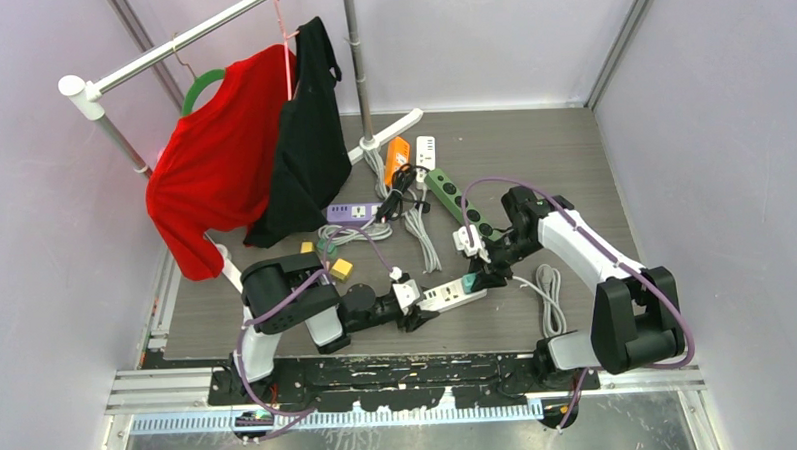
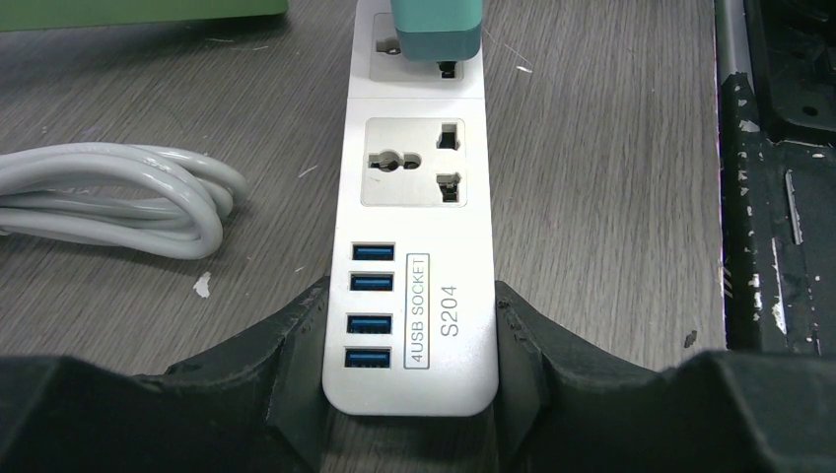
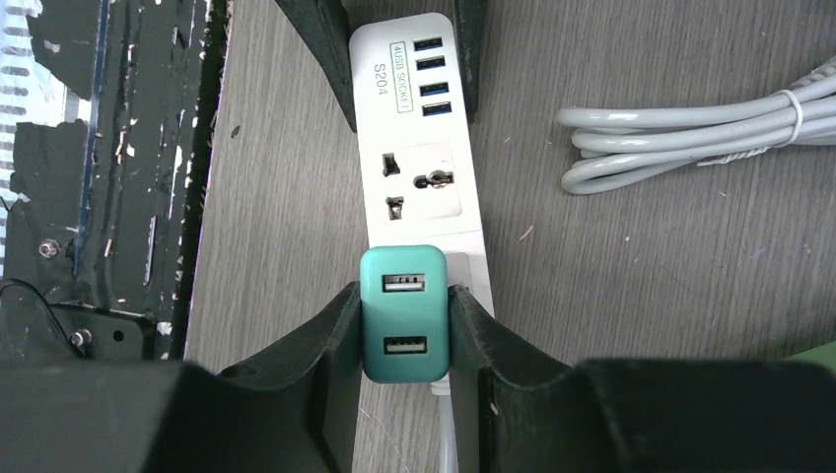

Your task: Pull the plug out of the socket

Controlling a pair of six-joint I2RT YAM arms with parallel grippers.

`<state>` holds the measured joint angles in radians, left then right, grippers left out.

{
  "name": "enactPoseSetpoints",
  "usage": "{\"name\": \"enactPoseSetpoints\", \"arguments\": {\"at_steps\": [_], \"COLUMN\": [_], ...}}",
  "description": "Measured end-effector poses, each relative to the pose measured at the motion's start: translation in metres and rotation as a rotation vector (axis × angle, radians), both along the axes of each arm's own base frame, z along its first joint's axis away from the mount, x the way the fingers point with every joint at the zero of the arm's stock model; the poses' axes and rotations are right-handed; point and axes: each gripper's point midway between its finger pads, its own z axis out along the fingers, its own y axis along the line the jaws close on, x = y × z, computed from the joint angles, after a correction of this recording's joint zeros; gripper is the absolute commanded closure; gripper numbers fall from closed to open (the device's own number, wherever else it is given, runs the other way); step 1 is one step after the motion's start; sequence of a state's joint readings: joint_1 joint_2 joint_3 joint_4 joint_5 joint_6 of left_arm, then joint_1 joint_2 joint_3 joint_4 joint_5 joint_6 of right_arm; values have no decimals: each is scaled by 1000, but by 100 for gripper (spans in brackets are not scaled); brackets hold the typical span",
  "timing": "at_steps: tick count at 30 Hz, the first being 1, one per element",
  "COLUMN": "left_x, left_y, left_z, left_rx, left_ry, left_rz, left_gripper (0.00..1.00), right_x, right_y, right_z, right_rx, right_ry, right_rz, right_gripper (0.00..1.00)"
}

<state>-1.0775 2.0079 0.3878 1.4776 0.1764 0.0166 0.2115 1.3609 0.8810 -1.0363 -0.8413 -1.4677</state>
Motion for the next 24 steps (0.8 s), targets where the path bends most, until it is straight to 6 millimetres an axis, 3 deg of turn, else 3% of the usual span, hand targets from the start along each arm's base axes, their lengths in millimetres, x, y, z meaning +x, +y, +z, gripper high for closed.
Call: {"name": "enactPoseSetpoints", "arguments": {"at_steps": [22, 24], "left_x": [-1, -1], "left_y": [0, 0], "left_z": [-1, -1], "left_rx": [1, 1], "left_ry": [11, 11], "left_rz": [-1, -1], "left_gripper": [100, 89], "right_x": [-15, -14], "right_y": [1, 2], "right_z": [6, 7], "right_rx": [49, 48], "right_ry": [39, 45], "right_rz": [55, 45], "right_gripper": [98, 98]}}
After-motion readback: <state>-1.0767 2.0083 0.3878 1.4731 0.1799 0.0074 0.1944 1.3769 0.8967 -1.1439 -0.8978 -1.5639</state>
